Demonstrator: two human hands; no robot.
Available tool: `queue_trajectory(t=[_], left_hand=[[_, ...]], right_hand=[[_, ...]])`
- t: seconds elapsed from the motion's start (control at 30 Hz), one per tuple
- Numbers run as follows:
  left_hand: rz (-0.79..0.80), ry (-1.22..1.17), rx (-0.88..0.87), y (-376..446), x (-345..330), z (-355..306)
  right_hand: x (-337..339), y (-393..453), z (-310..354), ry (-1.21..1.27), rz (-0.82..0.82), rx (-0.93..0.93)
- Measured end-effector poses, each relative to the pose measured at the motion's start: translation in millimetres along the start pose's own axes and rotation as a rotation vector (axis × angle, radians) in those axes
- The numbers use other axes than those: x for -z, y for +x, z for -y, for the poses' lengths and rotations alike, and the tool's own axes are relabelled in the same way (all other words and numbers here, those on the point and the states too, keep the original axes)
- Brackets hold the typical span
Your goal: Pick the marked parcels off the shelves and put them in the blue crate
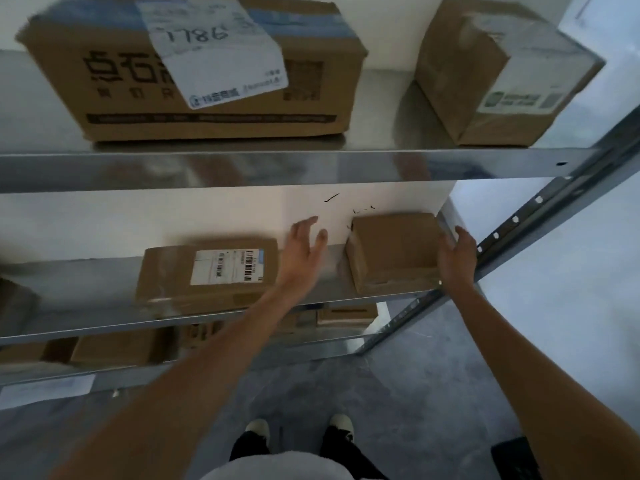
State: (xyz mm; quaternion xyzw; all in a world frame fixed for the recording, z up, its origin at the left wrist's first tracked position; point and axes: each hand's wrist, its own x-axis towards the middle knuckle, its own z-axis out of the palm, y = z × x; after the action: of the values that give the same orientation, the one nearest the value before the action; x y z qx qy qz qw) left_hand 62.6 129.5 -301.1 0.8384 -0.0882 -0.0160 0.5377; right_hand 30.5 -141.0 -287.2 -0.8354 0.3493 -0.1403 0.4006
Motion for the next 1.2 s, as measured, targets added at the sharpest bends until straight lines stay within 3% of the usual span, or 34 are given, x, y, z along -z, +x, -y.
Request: queue_trajectory(t=[0.13,0.27,0.37,0.63,0.8,0.9,1.03,1.2], left_hand=[[0.244,-0.281,0.431,0.6,-69.2,-12.4],[0.299,-0.475,0.543,-9.5,-85.6,-22.2],[0.209,-0.56,0.61,-15.2,-84.8,-22.7],[0.033,-0.522,0.683,-23.5,-57.3,-12.0],[-0.022,-0.584,0.618,-16.7,-25.9,-13.4],[-0.012,-0.48,0.628,-9.6,-14.7,-17.6],[-0.028,-0.475,0.651,-8.4,-11.6,-14.3],[-0.106,-0.435,0.725,-9.1,-15.3,-16.5]], right_hand=[[1.8,24.9,-22.9,0.02,0.2,-0.019],[-6.4,28.7,-34.7,0.039,0.325,-0.002],[-11.4,19.6,-42.0,0.012,0.347,0.055],[-25.2,8.3,-28.4,0.056,0.419,0.06],[-6.6,17.2,-19.0,0.347,0.405,-0.04],[8.6,22.2,-8.2,0.514,0.474,-0.113],[13.1,20.3,-7.4,0.549,0.52,-0.126],[2.4,9.3,-8.3,0.467,0.585,-0.303]])
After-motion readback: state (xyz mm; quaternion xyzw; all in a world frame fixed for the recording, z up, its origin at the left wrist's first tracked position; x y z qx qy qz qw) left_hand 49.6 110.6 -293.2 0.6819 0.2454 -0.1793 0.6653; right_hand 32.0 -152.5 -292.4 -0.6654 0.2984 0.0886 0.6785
